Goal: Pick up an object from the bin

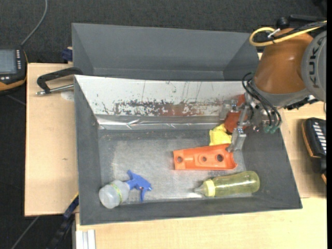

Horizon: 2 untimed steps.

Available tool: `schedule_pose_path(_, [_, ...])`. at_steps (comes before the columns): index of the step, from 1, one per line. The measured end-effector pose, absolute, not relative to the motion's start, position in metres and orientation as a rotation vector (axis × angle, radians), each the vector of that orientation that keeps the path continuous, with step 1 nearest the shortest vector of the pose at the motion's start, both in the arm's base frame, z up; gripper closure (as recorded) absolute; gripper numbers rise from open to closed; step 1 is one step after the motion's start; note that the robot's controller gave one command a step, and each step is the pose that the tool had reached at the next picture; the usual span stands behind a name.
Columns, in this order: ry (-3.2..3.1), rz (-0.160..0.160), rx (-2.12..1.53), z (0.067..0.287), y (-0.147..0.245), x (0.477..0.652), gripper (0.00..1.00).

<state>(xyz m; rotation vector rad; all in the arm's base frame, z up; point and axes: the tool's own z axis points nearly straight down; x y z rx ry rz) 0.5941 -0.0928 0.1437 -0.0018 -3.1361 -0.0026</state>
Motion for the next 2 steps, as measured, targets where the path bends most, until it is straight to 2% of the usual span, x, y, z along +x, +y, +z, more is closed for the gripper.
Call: schedule_pose_path(2, [-3.145,0.000,0.005,0.1478,-0.0924,0.5964,0.00])
